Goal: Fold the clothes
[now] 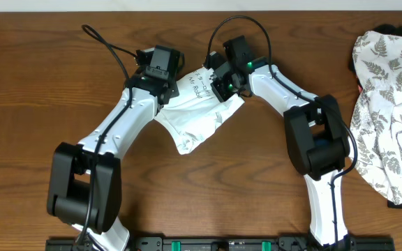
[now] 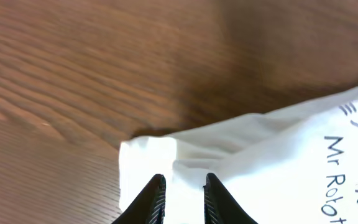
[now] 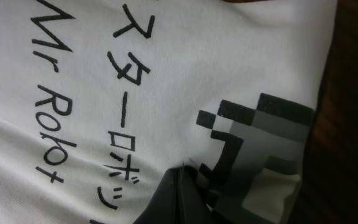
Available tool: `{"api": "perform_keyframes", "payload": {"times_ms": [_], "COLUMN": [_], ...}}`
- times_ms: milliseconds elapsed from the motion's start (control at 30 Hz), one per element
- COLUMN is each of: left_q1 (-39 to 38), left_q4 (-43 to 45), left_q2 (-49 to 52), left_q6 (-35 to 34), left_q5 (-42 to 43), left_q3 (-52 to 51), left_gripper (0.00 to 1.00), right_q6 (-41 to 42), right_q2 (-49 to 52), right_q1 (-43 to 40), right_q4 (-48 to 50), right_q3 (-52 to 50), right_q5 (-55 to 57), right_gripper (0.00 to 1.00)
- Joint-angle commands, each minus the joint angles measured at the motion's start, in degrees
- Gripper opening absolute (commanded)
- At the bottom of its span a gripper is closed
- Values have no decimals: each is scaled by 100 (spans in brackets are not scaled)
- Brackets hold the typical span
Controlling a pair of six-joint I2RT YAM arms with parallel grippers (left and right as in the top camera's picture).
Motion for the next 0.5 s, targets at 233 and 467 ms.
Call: {"api": "perform_keyframes", "payload": {"times_ms": [233, 467], "left_q1": [26, 133], "left_q4": [125, 358], "left_q2": [922, 1165], "left_q6": [-109, -59], "left_q5": [315, 315], "left_q3": [-101, -74], "left_gripper": [22, 23], "right_q6": [74, 74], "right_q2": [411, 411], "right_q1": [-70, -98], "right_q4": [-155, -195], "right_q3": [-122, -122], "right_q5": [221, 221], "right_gripper": [1, 1]}}
